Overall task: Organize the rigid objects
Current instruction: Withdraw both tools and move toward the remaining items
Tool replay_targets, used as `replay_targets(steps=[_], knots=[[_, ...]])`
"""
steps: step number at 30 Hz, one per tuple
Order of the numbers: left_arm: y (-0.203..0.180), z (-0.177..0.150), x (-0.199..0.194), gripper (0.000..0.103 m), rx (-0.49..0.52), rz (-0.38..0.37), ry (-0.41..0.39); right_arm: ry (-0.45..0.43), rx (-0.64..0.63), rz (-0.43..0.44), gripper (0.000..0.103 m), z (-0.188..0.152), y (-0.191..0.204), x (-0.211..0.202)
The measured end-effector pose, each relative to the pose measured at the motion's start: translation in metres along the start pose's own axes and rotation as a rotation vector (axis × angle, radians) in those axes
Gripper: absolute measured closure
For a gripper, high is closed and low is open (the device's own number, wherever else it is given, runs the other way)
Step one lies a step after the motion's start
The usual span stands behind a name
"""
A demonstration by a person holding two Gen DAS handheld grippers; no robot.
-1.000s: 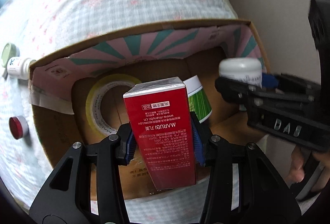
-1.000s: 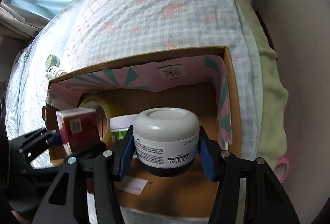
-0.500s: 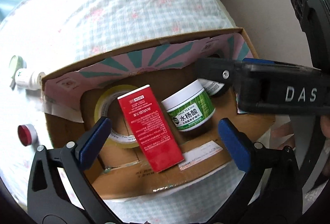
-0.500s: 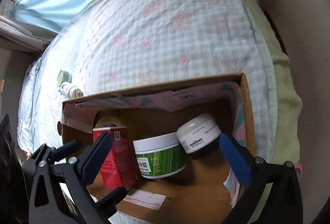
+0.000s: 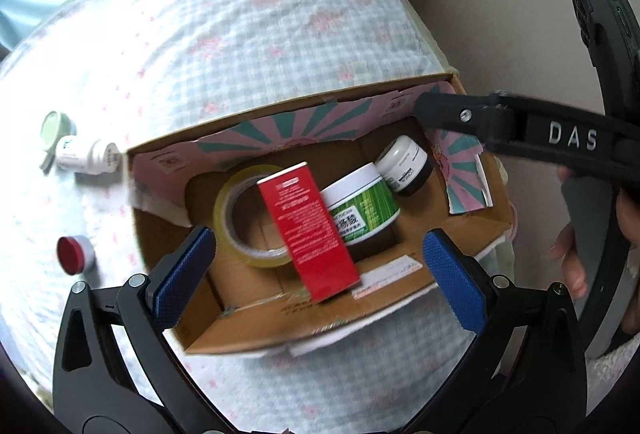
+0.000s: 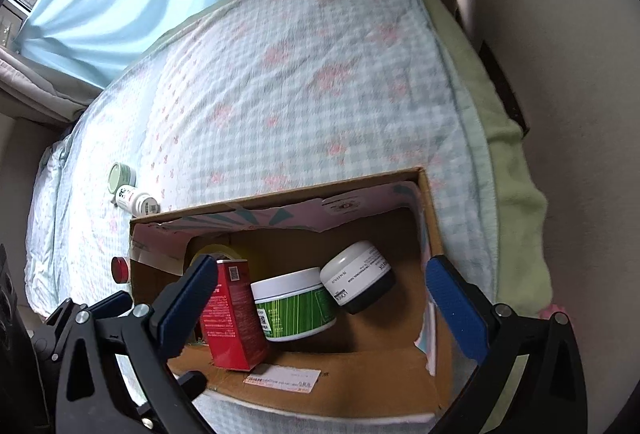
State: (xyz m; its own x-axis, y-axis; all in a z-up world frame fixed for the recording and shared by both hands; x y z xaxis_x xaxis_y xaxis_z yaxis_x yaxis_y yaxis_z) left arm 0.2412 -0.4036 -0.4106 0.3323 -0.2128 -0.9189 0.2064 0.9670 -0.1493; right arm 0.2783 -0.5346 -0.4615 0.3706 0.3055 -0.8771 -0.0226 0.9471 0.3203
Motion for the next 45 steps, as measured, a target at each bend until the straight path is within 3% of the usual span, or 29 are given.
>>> replay_targets(steps=[5,14,19,25,31,37,45], knots=[[0.017,-0.004,-0.034,0.000,-0.007,0.024,-0.031,0.021,0.003,-0.034,0.000,-0.001,0.006,-0.022],[0.074,-0.018,-0.104,0.000,-0.047,0.087,-0.097,-0.023,-0.066,-0.091,0.000,0.000,0.044,-0.061],[0.124,-0.037,-0.141,0.000,-0.089,0.126,-0.126,-0.080,-0.172,-0.120,0.000,-0.005,0.088,-0.084],[0.183,-0.054,-0.183,0.000,-0.108,0.167,-0.162,-0.120,-0.204,-0.085,0.000,-0.016,0.146,-0.105],[0.242,-0.061,-0.215,0.000,-0.086,0.148,-0.196,-0.161,-0.240,-0.089,0.000,-0.032,0.211,-0.121],[0.296,-0.062,-0.234,0.000,-0.037,0.100,-0.199,-0.191,-0.206,-0.110,0.000,-0.046,0.274,-0.121],[0.392,-0.051,-0.230,0.000,0.031,0.090,-0.196,-0.198,-0.109,-0.132,0.000,-0.058,0.344,-0.084]])
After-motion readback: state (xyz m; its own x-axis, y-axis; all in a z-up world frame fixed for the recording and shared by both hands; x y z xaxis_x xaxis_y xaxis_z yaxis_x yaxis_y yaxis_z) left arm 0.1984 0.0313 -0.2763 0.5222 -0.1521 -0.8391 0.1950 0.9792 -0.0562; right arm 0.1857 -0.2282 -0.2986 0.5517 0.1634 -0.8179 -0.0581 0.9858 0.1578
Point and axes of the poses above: each gripper's, at about its wrist camera, not at the fingertips, and x roughly the way its jaws point, y to its left, z to its top, the point moved 9 cm from there along x, roughly the way its jaws point, and after that the axes turned 7 degrees about -y, right-handed, at the moved point
